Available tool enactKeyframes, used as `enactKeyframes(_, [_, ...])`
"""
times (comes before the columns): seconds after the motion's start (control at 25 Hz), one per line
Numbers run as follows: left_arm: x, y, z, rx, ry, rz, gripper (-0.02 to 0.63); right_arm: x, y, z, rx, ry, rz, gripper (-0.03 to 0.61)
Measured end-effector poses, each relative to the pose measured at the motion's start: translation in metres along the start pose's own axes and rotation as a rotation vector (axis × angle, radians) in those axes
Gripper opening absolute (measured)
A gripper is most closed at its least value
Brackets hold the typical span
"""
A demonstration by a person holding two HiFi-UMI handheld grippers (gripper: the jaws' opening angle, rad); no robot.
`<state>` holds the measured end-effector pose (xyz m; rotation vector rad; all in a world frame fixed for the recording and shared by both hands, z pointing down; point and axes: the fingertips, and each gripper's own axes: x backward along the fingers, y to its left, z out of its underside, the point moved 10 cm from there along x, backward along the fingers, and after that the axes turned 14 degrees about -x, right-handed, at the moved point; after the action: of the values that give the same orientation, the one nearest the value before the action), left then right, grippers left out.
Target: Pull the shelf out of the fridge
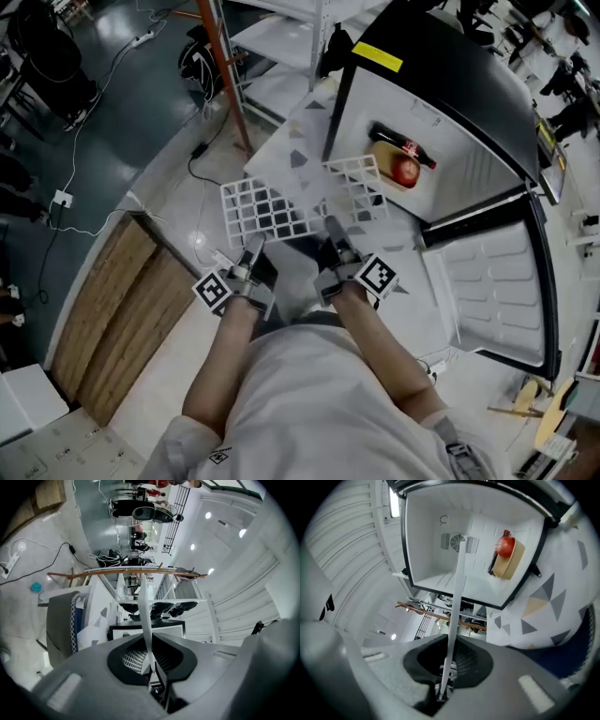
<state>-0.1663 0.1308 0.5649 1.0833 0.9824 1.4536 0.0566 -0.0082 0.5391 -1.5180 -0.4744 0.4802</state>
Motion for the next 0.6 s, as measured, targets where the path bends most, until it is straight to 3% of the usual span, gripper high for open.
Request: enactKeyframes(0.6, [0.041,-0.054,-0.116,-0.115,-0.173,0.102,0.034,-0.102,0.082,0.074,0.099,0.225,-0.16,0.032])
